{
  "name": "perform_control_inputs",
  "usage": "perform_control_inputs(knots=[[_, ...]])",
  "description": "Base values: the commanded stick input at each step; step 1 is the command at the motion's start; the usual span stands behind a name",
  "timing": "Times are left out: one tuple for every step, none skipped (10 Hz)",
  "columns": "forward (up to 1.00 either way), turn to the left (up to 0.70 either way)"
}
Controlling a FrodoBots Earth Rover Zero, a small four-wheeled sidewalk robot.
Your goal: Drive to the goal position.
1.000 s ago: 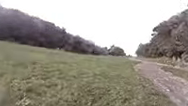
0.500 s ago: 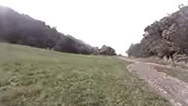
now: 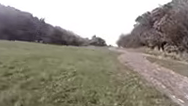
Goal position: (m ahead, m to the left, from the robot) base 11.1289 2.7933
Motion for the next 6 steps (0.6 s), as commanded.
perform_control_inputs(knots=[[0.7, -0.25], [0.7, -0.02], [0.7, 0.0], [0.7, 0.0], [0.7, 0.0], [0.7, 0.0]])
